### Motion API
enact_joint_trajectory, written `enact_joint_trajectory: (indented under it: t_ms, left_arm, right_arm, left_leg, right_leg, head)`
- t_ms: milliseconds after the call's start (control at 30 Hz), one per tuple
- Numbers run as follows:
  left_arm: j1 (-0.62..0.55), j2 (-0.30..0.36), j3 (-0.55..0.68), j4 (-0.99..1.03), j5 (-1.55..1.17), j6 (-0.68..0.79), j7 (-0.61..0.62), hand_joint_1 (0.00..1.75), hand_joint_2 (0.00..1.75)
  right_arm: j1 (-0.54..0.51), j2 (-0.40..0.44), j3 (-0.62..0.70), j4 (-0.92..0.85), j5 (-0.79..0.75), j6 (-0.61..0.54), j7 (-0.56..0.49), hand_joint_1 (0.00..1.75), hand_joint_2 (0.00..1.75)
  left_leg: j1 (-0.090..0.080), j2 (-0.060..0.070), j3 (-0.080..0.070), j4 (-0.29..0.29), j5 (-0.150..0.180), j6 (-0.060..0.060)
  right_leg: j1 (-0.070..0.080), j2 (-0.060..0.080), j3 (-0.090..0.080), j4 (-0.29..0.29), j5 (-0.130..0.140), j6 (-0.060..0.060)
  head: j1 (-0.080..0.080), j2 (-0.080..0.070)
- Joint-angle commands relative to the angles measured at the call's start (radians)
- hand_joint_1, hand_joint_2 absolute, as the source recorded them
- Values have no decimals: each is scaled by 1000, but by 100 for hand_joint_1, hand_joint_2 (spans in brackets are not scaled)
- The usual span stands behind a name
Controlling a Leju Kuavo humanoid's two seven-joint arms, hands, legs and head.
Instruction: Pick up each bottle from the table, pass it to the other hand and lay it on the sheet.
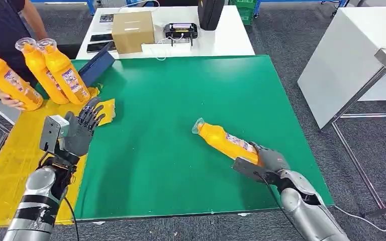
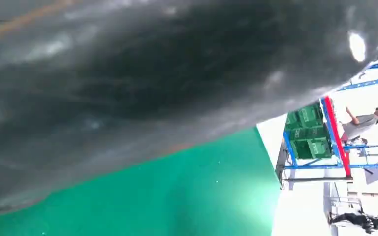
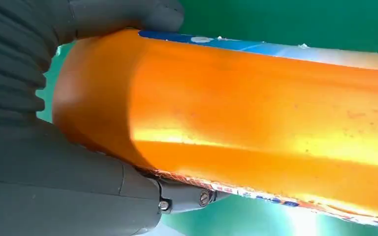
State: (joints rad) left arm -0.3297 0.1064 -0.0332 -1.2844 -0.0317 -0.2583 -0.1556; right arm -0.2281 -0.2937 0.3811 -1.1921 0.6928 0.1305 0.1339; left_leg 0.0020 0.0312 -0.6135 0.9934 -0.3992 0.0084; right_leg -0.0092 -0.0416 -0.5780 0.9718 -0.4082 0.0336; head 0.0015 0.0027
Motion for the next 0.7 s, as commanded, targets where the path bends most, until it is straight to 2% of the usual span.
enact_joint_trajectory:
  t_ms: [33,67,200,300,333,533,700]
  left_arm:
    - [106,-66,71,-137,163,-25,67,0,0]
    - [121,-77,64,-160,205,-40,80,0,175]
    - [148,-92,-10,-222,295,-77,90,0,175]
    - [152,-100,-85,-266,240,-66,57,0,175]
    - [152,-102,-102,-275,243,-73,54,0,175]
    - [172,-105,-191,-295,251,-103,55,0,175]
    - [170,-105,-212,-309,248,-113,38,0,175]
  right_arm:
    - [97,238,-153,-341,-120,-177,-56,175,175]
    - [99,256,-141,-398,-155,-172,-46,175,175]
    - [50,280,-41,-433,-218,-151,-29,175,175]
    - [14,294,30,-393,-222,-149,-30,175,175]
    - [-3,296,52,-373,-226,-140,-26,175,175]
    - [-61,336,129,-323,-253,-143,-27,175,175]
    - [-76,349,168,-293,-286,-134,-18,175,175]
  left_leg:
    - [0,1,2,-1,-2,-1]
    - [1,1,2,0,-3,-2]
    - [0,3,-4,2,-4,-2]
    - [0,-3,-7,0,-1,-1]
    - [1,-3,-6,1,-2,-1]
    - [0,-2,-8,0,-1,-1]
    - [1,-3,-6,1,-3,-1]
  right_leg:
    - [0,6,1,0,-1,-2]
    - [0,7,1,0,-2,-2]
    - [0,8,-6,4,-3,-2]
    - [1,1,-8,1,-2,0]
    - [1,2,-7,2,-3,-1]
    - [0,3,-8,1,-2,-1]
    - [0,3,-6,1,-3,-1]
  head:
    - [0,0]
    - [0,0]
    - [-1,0]
    - [0,0]
    - [0,0]
    - [0,0]
    - [0,0]
